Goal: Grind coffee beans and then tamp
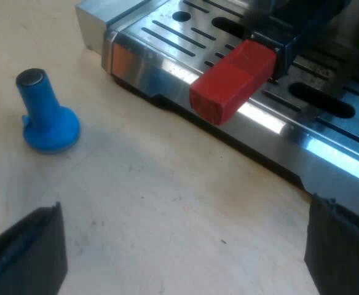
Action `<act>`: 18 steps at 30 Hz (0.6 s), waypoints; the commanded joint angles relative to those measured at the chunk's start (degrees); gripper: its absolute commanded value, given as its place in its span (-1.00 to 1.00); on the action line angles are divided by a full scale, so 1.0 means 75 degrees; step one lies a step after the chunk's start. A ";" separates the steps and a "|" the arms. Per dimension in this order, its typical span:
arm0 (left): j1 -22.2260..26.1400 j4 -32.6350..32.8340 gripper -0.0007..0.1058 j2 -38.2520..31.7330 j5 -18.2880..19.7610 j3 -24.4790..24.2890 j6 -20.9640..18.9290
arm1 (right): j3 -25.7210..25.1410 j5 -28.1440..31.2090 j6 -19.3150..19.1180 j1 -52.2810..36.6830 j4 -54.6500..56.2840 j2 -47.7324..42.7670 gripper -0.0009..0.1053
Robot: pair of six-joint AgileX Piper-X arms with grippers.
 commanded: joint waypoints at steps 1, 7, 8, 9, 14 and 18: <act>-0.0028 -0.0065 0.58 0.0005 0.0106 -0.0033 -0.0005 | -0.0001 0.0571 0.0274 0.0123 -0.0534 0.0363 0.45; -0.0028 -0.0033 0.58 0.0005 0.0111 -0.0033 -0.0005 | -0.0001 0.1354 0.0894 0.0129 -0.1451 0.1335 -0.07; -0.0028 -0.0033 0.58 0.0005 0.0111 -0.0033 -0.0005 | -0.0001 0.1387 0.0894 0.0129 -0.1549 0.1421 -0.09; -0.0028 -0.0033 0.58 0.0005 0.0111 -0.0033 -0.0005 | -0.0001 0.1409 0.0894 0.0129 -0.1675 0.1529 -0.13; -0.0028 -0.0033 0.58 0.0005 0.0124 -0.0033 -0.0005 | -0.0001 0.1407 0.0894 0.0129 -0.2463 0.2267 -0.13; -0.0028 -0.0033 0.58 0.0005 0.0140 -0.0033 -0.0005 | -0.0001 0.1425 0.0894 0.0129 -0.3220 0.2798 -0.18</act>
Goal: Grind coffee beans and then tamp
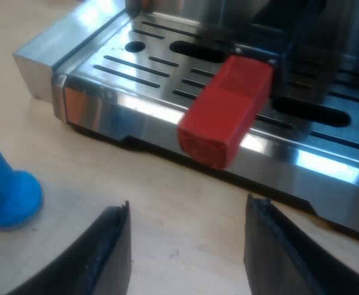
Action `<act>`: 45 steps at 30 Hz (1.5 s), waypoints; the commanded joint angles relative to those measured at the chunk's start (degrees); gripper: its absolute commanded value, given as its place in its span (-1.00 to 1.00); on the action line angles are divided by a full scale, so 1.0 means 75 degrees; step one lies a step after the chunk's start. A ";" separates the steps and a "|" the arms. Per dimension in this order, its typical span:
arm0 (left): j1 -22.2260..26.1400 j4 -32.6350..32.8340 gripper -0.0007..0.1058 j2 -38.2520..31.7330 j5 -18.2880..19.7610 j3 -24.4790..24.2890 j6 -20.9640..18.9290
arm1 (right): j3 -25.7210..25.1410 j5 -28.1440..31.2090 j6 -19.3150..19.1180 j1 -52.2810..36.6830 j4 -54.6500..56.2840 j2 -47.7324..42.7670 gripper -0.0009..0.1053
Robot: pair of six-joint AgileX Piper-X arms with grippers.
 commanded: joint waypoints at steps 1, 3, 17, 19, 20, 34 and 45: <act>-0.0028 -0.0033 0.58 0.0005 0.0129 -0.0033 -0.0005 | -0.0006 0.0088 -0.0008 0.0006 -0.0487 0.0199 -0.21; -0.0028 -0.0033 0.58 0.0005 0.0129 -0.0033 -0.0005 | -0.0006 0.0152 -0.0008 0.0006 -0.0705 0.0364 -0.32; -0.0028 -0.0033 0.58 0.0005 0.0143 -0.0033 -0.0005 | -0.0006 0.0974 -0.0008 -0.0027 -0.1952 0.1309 -0.52; -0.0028 -0.0033 0.58 0.0005 0.0143 -0.0033 -0.0005 | -0.0006 0.1060 -0.0008 -0.0089 -0.2130 0.1432 -0.52; -0.0028 -0.0033 0.58 0.0005 0.0143 -0.0033 -0.0005 | -0.0006 0.1152 -0.0008 -0.0086 -0.2206 0.1477 -0.52; -0.0028 -0.0033 0.58 0.0005 0.0158 -0.0033 -0.0005 | -0.0094 0.1303 -0.0022 -0.0803 -0.2486 0.1551 -0.52; -0.0028 -0.0033 0.58 0.0005 0.0158 -0.0033 -0.0020 | -0.0105 0.2323 -0.0056 -0.1053 -0.2587 0.1551 -0.52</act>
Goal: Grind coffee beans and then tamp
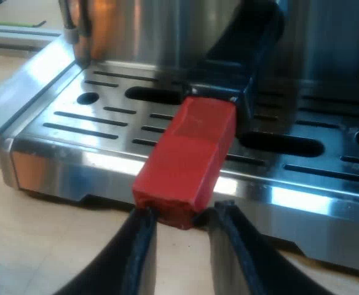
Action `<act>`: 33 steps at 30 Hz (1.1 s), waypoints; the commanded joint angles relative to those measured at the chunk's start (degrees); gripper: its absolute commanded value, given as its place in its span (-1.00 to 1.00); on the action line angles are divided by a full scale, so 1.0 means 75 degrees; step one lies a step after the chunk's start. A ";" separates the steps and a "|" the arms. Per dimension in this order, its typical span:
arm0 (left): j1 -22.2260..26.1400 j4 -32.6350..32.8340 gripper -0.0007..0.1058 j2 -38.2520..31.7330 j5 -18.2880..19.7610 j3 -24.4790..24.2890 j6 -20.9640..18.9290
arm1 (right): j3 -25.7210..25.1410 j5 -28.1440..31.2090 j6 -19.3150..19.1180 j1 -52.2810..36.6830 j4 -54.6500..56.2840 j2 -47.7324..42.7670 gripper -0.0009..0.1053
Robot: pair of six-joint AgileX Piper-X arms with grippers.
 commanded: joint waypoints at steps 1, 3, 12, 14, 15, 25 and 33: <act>-0.0028 -0.0033 0.58 0.0005 0.0118 -0.0033 -0.0020 | -0.0092 0.1417 -0.0055 -0.0323 -0.0279 -0.0008 -0.52; -0.0028 -0.0033 0.58 0.0005 0.0118 -0.0033 -0.0020 | -0.0092 0.1418 -0.0182 -0.0323 -0.0279 -0.0008 -0.52; -0.0028 -0.0033 0.58 0.0005 0.0118 -0.0033 -0.0020 | -0.0092 0.1882 -0.1059 -0.0323 -0.1218 -0.0008 -0.52; -0.0028 -0.0033 0.58 0.0005 0.0118 -0.0033 -0.0020 | -0.0092 0.1882 -0.1123 -0.0323 -0.1307 -0.0008 -0.52; -0.0028 -0.0033 0.58 0.0005 0.0118 -0.0033 -0.0020 | -0.0092 0.1882 -0.1123 -0.0323 -0.1307 -0.0008 -0.52; -0.0028 -0.0033 0.58 0.0005 0.0118 -0.0033 -0.0036 | -0.0092 0.1939 -0.1123 -0.0223 -0.1051 -0.0008 -0.52; -0.0028 -0.0033 0.58 0.0005 0.0118 -0.0033 -0.0020 | -0.0092 0.1919 -0.0553 0.0215 0.0218 -0.0008 0.02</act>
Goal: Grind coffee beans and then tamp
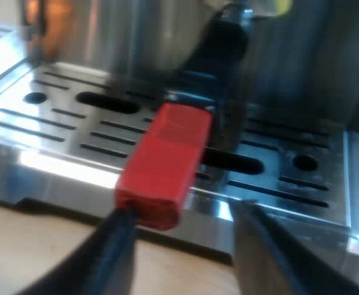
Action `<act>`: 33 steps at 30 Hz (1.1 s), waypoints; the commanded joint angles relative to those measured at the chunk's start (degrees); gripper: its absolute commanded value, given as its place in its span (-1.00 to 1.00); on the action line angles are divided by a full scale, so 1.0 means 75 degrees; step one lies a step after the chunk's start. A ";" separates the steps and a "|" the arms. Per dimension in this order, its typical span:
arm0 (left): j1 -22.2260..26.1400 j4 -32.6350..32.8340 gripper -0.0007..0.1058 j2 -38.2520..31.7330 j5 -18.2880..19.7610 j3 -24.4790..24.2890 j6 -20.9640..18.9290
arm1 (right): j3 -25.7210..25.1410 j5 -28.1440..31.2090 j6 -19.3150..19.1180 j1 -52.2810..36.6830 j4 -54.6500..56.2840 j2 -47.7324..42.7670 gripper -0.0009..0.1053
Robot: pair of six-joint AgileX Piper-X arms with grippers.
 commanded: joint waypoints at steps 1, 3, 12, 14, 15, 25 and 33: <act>-0.0028 -0.0033 0.58 0.0005 0.0108 -0.0033 -0.0020 | -0.0127 0.0806 0.0337 -0.0034 0.0249 -0.0070 0.05; -0.0028 -0.0033 0.58 0.0005 0.0108 -0.0033 -0.0020 | -0.0127 0.0669 0.0378 0.0140 0.0477 -0.0070 0.13; -0.0028 -0.0033 0.58 0.0005 0.0041 -0.0033 -0.0020 | -0.0127 0.0384 0.0605 0.0823 0.1327 -0.0682 0.14; -0.0028 -0.0033 0.58 0.0005 0.0041 -0.0033 -0.0020 | -0.0127 0.0384 0.0915 0.0827 0.1728 -0.0911 0.14; -0.0028 -0.0033 0.58 0.0005 0.0041 -0.0033 -0.0020 | -0.0142 0.0351 0.1059 0.0827 0.1931 -0.1056 0.14; -0.0028 -0.0228 0.58 0.0005 -0.0475 -0.0033 0.0104 | -0.1856 0.0058 0.1968 0.0805 0.5650 -0.1671 0.14; -0.0028 -0.0493 0.58 0.0005 -0.0473 -0.0033 0.0461 | -0.3314 -0.1340 0.3059 0.0104 0.7540 -0.1639 0.14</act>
